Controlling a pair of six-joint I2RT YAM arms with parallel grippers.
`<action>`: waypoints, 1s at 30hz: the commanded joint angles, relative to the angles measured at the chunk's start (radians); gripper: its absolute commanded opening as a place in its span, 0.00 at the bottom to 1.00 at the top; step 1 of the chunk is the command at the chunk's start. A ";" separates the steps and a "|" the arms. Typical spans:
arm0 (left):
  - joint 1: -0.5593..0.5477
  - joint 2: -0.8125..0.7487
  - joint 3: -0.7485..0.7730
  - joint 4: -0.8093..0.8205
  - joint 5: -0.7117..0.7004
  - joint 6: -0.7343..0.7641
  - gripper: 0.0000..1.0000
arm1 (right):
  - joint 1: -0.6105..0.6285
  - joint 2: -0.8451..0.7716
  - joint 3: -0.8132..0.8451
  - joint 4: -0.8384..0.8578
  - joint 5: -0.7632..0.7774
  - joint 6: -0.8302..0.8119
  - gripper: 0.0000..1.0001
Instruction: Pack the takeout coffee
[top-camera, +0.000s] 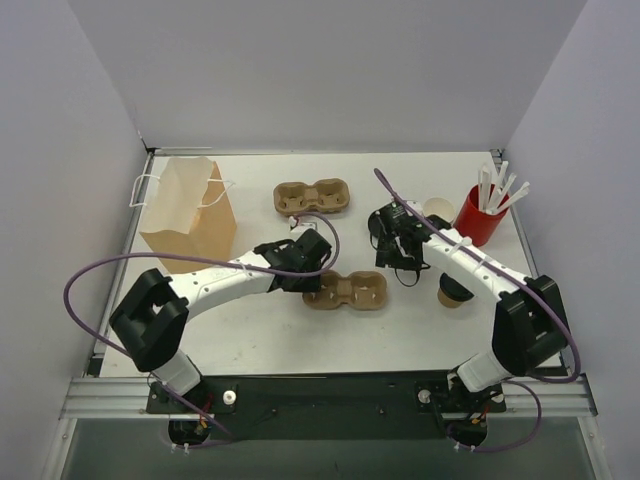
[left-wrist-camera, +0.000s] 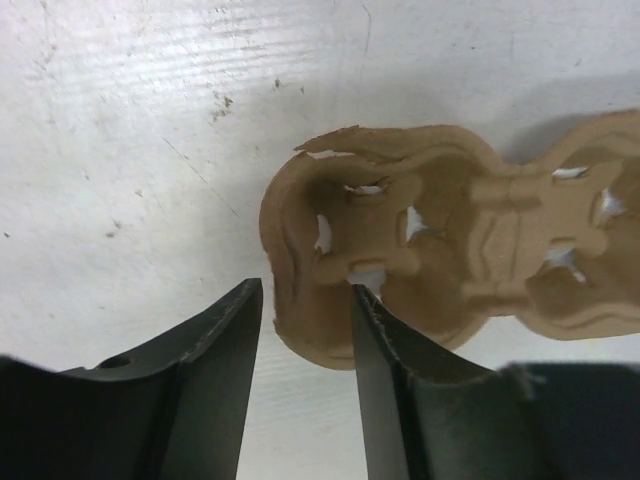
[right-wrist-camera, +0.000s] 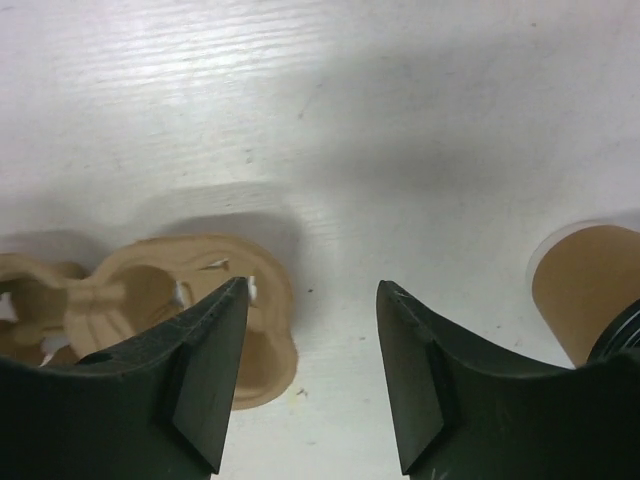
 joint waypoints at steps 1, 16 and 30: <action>-0.029 -0.103 -0.009 0.088 -0.042 -0.104 0.56 | 0.082 -0.107 0.018 -0.016 0.033 0.071 0.52; 0.090 -0.379 0.181 -0.101 -0.067 0.061 0.66 | 0.341 0.003 0.068 -0.035 0.136 0.314 0.67; 0.172 -0.497 0.189 -0.147 -0.019 0.094 0.66 | 0.363 0.212 0.132 0.007 0.100 0.280 0.68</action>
